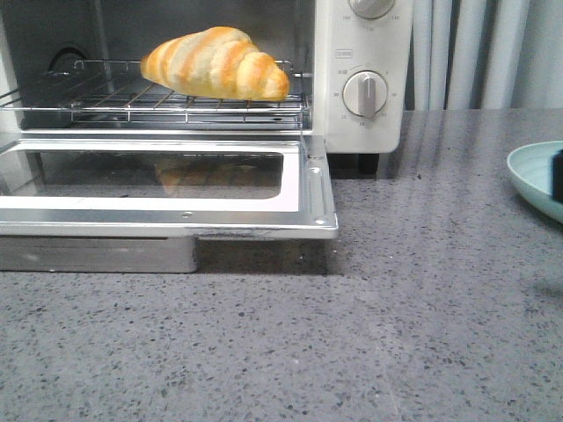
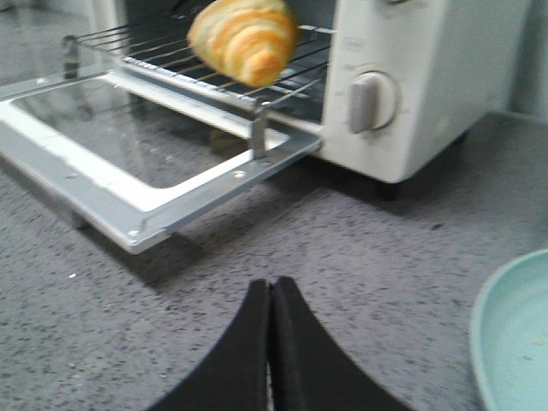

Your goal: Put bread in oven

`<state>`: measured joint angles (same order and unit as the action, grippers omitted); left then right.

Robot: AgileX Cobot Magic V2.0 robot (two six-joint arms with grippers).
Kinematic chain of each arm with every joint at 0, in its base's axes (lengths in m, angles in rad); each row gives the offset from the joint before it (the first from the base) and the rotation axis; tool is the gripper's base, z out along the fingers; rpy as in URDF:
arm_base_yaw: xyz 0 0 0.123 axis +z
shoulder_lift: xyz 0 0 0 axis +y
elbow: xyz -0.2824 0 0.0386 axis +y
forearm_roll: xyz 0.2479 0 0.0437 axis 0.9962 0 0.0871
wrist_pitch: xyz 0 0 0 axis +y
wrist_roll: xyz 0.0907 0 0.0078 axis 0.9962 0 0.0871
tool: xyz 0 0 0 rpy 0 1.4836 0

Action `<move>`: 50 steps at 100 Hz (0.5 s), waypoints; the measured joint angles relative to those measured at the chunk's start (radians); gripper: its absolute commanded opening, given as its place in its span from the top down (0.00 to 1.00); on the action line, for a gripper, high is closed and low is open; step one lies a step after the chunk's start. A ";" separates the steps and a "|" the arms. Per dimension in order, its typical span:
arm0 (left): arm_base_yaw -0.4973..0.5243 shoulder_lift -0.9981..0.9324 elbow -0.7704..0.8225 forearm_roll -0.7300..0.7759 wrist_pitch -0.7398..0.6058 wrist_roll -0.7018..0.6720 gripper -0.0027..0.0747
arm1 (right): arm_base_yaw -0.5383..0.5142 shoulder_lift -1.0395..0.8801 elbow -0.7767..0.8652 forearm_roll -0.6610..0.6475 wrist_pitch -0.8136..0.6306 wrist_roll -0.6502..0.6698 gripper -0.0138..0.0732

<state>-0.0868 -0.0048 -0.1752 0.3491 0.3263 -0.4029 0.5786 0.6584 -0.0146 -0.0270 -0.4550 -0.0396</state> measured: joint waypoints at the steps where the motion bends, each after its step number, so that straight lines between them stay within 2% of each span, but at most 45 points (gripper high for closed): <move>1: 0.000 0.000 0.000 0.000 0.000 0.000 0.99 | -0.004 -0.011 0.003 0.000 0.000 0.000 0.93; 17: 0.000 0.000 0.000 0.000 0.000 0.000 0.99 | -0.087 -0.137 0.026 0.001 0.011 0.000 0.93; 50: 0.000 0.000 0.000 0.000 0.000 0.000 0.99 | -0.262 -0.350 0.026 0.001 0.214 0.000 0.93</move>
<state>-0.0868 -0.0048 -0.1752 0.3491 0.3263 -0.4029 0.3168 0.3084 0.0112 -0.0263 -0.2407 -0.0396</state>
